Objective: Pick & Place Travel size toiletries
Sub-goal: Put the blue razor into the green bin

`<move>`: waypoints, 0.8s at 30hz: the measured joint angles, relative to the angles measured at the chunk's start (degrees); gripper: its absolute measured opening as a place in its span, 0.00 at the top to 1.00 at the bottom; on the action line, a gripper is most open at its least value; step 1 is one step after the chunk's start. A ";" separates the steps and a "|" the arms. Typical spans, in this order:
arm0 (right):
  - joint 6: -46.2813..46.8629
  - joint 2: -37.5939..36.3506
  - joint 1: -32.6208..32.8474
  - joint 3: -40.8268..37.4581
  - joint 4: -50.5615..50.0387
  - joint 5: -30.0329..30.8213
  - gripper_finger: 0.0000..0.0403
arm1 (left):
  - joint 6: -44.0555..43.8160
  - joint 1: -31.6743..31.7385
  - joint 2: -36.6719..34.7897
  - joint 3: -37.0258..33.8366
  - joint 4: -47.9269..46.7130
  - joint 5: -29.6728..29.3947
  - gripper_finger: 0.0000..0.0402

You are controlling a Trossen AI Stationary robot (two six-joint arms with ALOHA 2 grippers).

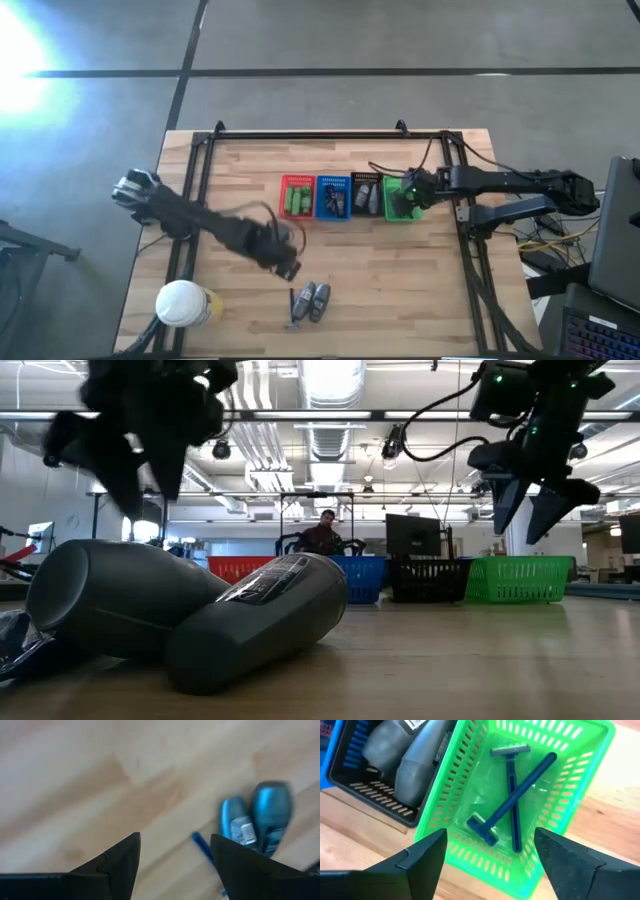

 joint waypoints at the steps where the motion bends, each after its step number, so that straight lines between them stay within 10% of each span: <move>1: 0.30 -0.44 0.57 -0.02 -0.69 0.49 0.25 | -3.54 -1.63 1.56 0.00 0.75 -0.16 0.39; 13: -0.18 -2.83 4.47 -0.02 -1.80 2.79 0.20 | -25.09 -9.88 16.55 2.07 15.74 -0.23 0.41; 24: -1.29 -2.79 5.31 -0.02 -2.20 3.24 0.29 | -23.07 -10.62 24.70 10.85 7.01 -0.14 0.59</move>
